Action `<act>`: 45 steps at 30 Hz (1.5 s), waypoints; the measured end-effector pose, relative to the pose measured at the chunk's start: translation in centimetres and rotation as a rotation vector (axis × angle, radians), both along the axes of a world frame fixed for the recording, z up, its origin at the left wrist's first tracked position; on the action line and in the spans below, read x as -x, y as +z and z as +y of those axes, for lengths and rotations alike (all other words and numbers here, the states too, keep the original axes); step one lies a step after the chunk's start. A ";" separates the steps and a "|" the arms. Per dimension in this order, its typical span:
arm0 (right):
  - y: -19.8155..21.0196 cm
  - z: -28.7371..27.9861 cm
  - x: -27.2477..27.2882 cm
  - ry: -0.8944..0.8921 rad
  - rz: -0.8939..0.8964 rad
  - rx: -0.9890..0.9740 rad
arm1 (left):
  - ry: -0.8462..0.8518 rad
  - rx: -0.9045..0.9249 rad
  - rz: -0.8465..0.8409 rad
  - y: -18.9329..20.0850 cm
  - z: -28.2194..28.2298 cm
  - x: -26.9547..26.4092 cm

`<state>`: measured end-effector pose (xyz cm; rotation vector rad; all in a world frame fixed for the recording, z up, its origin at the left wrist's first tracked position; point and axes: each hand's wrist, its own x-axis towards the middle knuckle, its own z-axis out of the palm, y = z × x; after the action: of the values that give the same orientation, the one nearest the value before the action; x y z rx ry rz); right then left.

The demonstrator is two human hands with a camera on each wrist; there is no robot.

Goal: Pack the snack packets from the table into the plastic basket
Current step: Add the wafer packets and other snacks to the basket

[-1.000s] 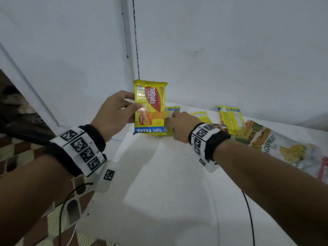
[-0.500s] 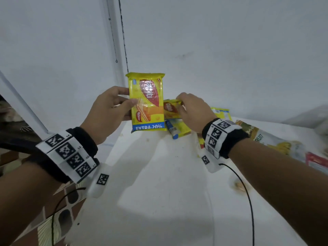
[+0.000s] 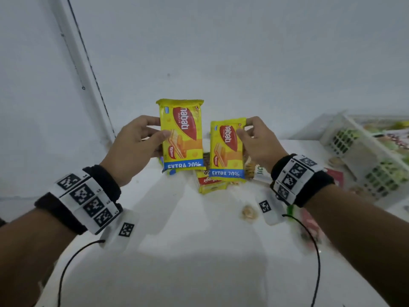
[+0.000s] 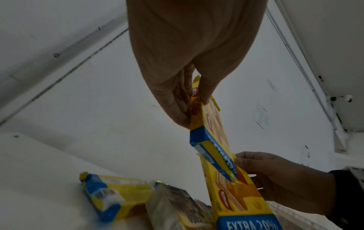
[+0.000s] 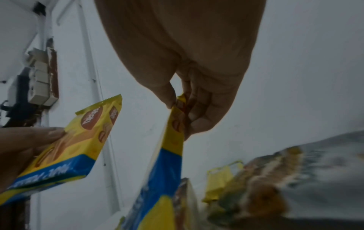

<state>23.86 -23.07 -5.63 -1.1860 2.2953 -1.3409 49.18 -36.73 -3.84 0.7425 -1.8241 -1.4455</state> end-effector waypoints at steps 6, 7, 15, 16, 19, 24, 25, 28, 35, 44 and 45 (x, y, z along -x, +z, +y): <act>-3.2 4.6 2.6 0.002 0.074 -0.259 | -0.092 -0.039 -0.023 -1.6 2.9 3.2; -3.4 5.2 2.7 -0.004 0.079 -0.283 | -0.098 -0.052 -0.028 -1.8 3.3 3.6; -4.2 6.8 4.1 0.032 -0.251 -0.195 | -0.108 -0.076 -0.078 -2.5 4.8 5.5; -3.9 6.9 4.3 0.009 -0.247 -0.156 | -0.108 -0.075 -0.080 -2.4 4.9 5.7; -2.5 7.9 5.3 -0.071 -0.208 -0.059 | -0.121 -0.056 -0.088 -1.5 5.1 6.3; 0.1 11.7 8.3 -0.204 -0.252 0.087 | -0.202 -0.044 -0.110 0.2 6.8 9.3; 0.6 12.6 9.0 -0.223 -0.254 0.109 | -0.230 -0.036 -0.105 0.6 7.4 10.2; 1.8 15.8 11.6 -0.272 -0.216 0.134 | -0.291 -0.005 -0.089 1.7 9.5 13.3; 3.5 23.5 18.7 -0.314 -0.208 0.257 | -0.376 0.048 -0.080 4.3 16.8 22.4; 5.5 33.6 31.4 -0.319 -0.239 0.278 | -0.427 0.055 -0.133 7.0 28.0 36.3; 5.6 34.4 32.7 -0.325 -0.244 0.280 | -0.431 0.053 -0.137 7.3 28.8 37.7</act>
<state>-8.89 11.36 0.01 -0.6811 2.2393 -1.8576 11.51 -7.91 3.44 0.4455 -2.2178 -1.6354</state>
